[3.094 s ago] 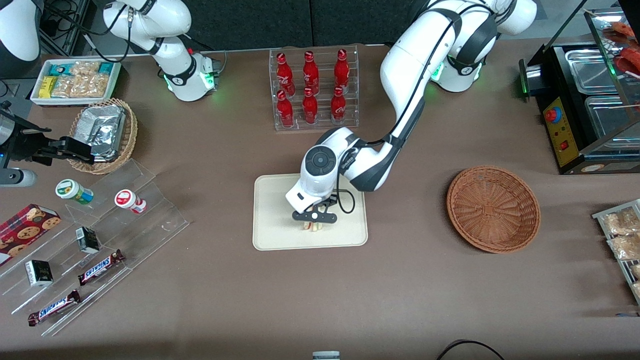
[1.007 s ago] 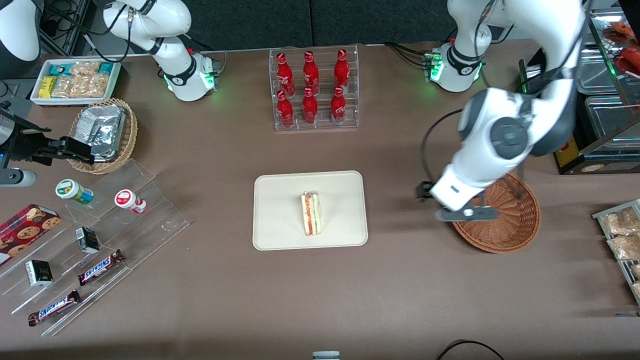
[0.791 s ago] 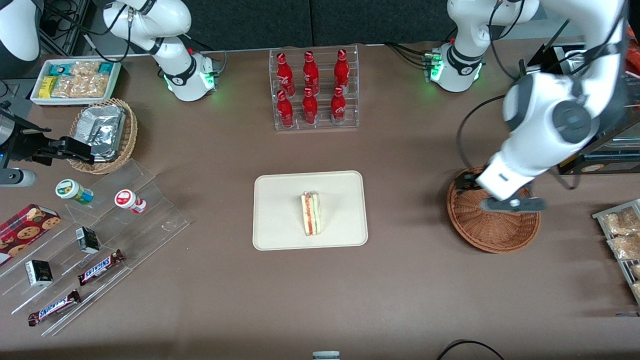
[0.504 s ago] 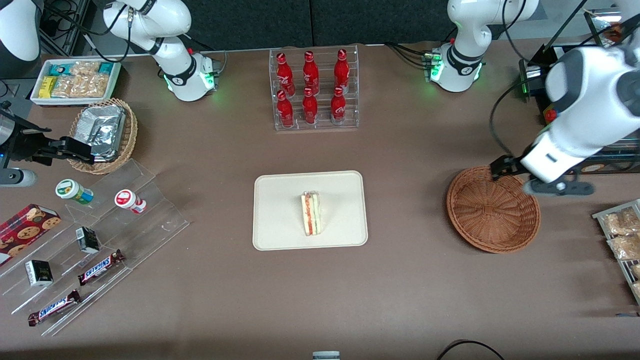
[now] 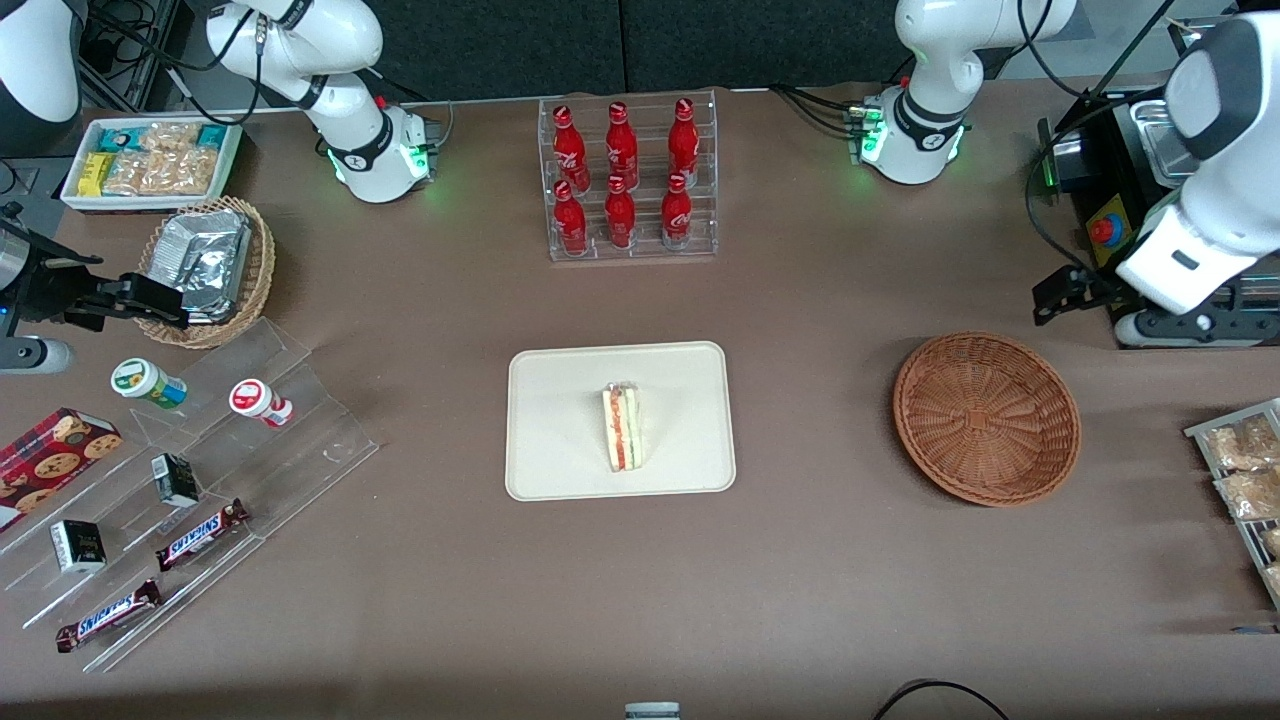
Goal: Place sandwich from basket to tray
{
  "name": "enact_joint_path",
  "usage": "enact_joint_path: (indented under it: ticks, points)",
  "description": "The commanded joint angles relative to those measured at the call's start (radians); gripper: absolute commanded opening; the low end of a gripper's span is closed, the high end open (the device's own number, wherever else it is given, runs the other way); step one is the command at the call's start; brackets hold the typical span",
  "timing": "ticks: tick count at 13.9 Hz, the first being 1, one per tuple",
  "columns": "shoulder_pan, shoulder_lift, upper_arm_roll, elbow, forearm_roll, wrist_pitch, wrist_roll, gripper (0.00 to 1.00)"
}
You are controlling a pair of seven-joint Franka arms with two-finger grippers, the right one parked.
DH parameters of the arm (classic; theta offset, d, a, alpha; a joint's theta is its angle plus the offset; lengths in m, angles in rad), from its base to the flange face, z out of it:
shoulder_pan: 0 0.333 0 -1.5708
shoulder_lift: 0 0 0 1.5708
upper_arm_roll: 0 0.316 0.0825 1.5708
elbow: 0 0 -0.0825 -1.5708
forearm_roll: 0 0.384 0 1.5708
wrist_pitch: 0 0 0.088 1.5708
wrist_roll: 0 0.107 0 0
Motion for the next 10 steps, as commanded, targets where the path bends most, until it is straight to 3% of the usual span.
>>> enact_joint_path:
  ticks: [1, 10]
  points:
    - [0.008, -0.017, 0.012, 0.076, 0.013, -0.098, -0.004, 0.99]
    - [0.005, -0.014, 0.011, 0.194, 0.011, -0.21, -0.016, 1.0]
